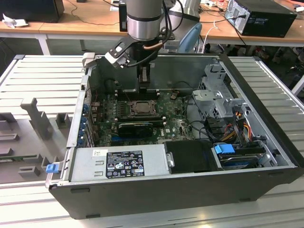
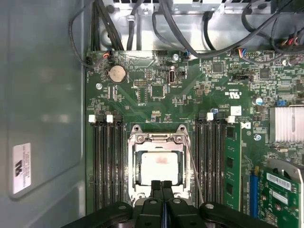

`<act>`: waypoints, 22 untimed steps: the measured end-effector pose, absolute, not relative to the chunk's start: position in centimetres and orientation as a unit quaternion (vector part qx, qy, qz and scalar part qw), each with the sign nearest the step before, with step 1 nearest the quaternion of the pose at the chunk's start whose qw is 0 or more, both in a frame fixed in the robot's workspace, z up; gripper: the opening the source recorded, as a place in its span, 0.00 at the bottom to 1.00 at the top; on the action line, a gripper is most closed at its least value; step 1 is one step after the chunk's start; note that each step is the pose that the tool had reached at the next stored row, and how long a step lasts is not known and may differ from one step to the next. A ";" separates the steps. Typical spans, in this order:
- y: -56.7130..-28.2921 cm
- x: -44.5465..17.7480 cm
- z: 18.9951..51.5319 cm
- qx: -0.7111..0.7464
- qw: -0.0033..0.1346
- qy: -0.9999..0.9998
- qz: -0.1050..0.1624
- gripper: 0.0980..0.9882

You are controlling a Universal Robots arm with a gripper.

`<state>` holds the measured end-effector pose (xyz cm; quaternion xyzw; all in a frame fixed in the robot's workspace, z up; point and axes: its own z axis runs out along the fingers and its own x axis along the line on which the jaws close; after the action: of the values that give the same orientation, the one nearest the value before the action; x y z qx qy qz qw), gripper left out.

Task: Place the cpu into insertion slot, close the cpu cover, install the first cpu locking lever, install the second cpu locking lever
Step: 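Install the first cpu locking lever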

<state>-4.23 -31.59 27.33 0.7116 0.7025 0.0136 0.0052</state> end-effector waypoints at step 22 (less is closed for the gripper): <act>-31.6 -4.3 29.4 0.628 0.004 0.778 0.014 0.01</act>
<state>-4.31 -31.59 29.38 0.6285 0.7777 0.0140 0.0036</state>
